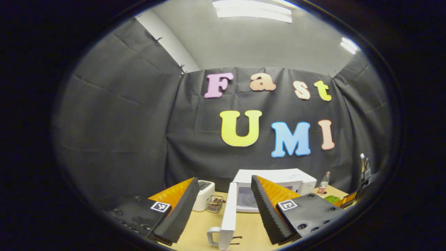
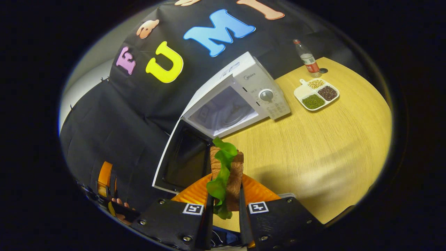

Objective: Open the microwave oven with the left hand, put the food in, and close the microwave oven.

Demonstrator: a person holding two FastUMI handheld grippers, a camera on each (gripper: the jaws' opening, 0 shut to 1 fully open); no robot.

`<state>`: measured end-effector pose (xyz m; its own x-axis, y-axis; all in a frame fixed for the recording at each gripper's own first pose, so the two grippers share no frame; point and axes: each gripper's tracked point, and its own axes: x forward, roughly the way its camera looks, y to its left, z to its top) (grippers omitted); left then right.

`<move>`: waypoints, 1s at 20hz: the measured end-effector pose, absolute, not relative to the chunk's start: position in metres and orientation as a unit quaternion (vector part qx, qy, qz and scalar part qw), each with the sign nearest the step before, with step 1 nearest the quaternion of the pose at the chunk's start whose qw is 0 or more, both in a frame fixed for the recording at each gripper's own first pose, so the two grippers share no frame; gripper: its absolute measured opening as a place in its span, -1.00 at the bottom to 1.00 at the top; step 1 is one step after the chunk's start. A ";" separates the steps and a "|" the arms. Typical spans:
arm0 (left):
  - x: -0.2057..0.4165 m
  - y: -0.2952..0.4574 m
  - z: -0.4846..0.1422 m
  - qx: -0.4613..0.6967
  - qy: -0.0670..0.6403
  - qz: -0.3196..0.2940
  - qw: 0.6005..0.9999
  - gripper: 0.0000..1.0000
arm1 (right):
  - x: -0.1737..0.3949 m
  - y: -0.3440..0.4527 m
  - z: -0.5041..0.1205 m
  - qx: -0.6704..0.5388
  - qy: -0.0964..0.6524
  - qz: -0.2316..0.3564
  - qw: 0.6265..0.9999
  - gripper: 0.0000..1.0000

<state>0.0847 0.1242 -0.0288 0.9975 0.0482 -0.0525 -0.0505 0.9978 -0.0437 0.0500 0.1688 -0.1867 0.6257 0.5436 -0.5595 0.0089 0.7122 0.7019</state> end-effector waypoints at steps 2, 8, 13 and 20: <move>0.094 0.141 -0.032 -0.021 0.027 0.024 0.999 0.92 | 0.067 0.183 -0.189 0.343 0.388 0.151 0.842 -0.36; 0.117 0.192 -0.045 -0.013 0.036 0.034 0.999 0.92 | 0.118 0.218 -0.196 0.344 0.349 0.127 0.862 -0.36; 0.125 0.229 -0.063 -0.002 0.052 0.049 0.997 0.92 | 0.161 0.239 -0.211 0.346 0.317 0.102 0.877 -0.36; 0.137 0.261 -0.080 0.006 0.069 0.064 0.996 0.94 | 0.223 0.255 -0.234 0.346 0.283 0.072 0.892 -0.36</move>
<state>0.1367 0.2606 -0.0797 0.9824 0.1274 -0.1367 -0.1256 0.9918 0.0215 0.2231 0.2553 -0.2340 0.8300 0.3237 -0.4542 0.0676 0.7499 0.6580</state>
